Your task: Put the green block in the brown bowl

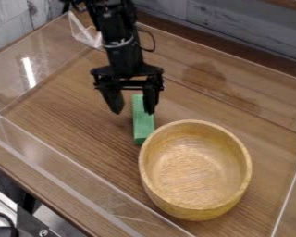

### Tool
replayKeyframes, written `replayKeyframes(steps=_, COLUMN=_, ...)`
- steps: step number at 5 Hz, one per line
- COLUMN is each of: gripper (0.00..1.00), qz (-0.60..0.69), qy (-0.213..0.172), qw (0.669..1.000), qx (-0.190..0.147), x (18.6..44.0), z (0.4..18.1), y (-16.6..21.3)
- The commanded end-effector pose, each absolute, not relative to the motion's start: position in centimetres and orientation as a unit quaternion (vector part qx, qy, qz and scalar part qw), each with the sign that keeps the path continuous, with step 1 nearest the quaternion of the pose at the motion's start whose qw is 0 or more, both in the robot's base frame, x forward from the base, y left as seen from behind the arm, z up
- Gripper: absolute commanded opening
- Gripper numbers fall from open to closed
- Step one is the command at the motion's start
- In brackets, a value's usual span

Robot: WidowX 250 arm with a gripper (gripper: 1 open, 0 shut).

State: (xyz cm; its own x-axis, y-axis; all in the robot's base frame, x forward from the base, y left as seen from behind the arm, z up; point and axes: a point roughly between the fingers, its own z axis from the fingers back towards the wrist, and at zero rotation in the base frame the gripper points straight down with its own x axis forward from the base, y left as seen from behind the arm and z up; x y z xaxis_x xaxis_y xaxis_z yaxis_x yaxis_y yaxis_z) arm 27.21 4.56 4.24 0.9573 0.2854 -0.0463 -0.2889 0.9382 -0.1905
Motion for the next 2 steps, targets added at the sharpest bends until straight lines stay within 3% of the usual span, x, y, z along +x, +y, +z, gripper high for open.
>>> replayKeyframes(steps=1, gripper=1.0, qz=0.149, qy=-0.007, qw=0.984, qx=-0.098, x=27.92, z=4.62, y=4.26)
replayKeyframes(steps=2, gripper=1.0, qz=0.154, qy=-0.005, qw=0.983, qx=-0.1, x=28.02, z=4.02, y=4.13)
